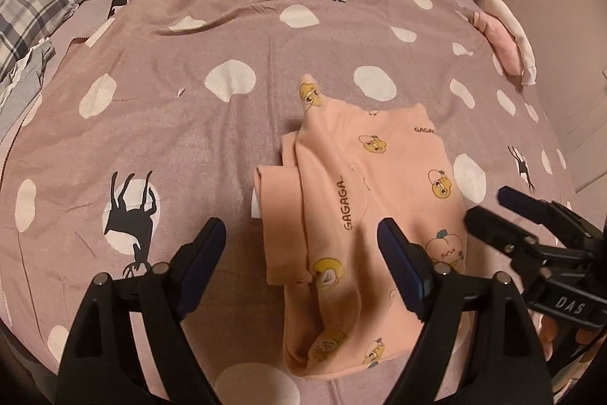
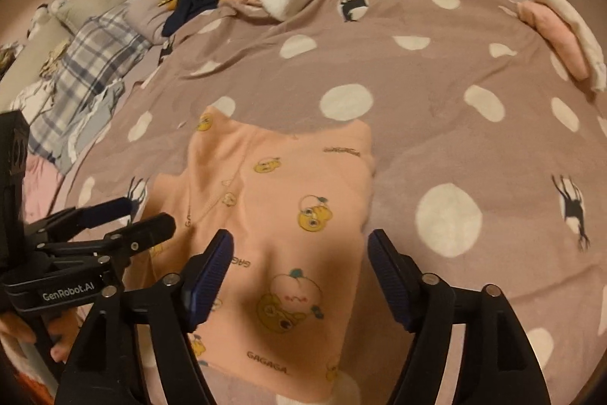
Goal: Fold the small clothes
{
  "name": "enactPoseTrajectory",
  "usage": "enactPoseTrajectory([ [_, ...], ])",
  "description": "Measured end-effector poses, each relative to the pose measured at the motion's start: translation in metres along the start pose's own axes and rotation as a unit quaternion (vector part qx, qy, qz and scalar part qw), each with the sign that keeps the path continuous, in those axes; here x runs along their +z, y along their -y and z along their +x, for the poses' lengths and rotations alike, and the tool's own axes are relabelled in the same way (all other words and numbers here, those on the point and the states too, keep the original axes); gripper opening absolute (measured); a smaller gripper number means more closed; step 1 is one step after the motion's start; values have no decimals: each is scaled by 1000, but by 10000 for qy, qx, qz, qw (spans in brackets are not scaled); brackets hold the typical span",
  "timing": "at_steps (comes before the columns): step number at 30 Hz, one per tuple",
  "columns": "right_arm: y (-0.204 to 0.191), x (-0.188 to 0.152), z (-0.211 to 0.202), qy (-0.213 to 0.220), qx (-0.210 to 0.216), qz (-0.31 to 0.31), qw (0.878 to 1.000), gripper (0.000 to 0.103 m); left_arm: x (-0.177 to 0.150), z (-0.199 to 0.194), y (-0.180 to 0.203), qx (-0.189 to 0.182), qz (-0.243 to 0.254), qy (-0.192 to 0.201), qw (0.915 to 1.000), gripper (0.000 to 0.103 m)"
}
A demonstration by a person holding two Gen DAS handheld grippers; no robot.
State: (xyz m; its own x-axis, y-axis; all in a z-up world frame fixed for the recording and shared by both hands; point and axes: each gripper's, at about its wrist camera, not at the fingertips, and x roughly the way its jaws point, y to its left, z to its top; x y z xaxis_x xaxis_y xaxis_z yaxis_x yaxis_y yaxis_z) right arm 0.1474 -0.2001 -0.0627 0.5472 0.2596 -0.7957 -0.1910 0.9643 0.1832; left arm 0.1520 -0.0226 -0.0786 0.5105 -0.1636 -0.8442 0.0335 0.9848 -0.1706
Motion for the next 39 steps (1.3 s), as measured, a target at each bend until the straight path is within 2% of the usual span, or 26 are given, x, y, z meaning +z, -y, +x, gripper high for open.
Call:
enactPoseTrajectory([
  [7,7,-4,1,-212,-223,179,9994,78,-2,-1,7,122,102,-85,9998,86],
  [9,8,-6,0,-273,-251,243,9990,79,-4,-2,10,130,192,-95,9997,98],
  [11,8,-8,-3,-349,-248,312,9986,83,-6,-5,13,99,252,-14,9996,103],
  [15,6,-13,-5,-458,-302,218,9983,97,-11,-10,20,88,535,2,9985,103],
  [17,6,-16,-6,-512,-403,201,9977,102,-12,-11,20,-11,499,-52,9987,103],
  [20,6,-19,-8,-567,-417,214,9973,102,-13,-11,19,-71,392,-192,9990,103],
  [24,2,-21,-11,-587,-404,195,9973,102,-15,-11,20,308,494,-218,9981,103],
  [28,-2,-24,-13,-637,-335,192,9972,102,-20,-16,23,96,574,-310,9978,103],
  [32,-5,-23,-18,-504,-376,205,9978,102,-25,-21,25,512,721,-109,9960,103],
  [36,-8,-25,-16,-557,-386,153,9976,102,-25,-18,18,416,571,-219,9973,103],
  [39,-9,-26,-15,-569,-441,86,9974,102,-23,-14,16,710,537,-173,9959,103],
])
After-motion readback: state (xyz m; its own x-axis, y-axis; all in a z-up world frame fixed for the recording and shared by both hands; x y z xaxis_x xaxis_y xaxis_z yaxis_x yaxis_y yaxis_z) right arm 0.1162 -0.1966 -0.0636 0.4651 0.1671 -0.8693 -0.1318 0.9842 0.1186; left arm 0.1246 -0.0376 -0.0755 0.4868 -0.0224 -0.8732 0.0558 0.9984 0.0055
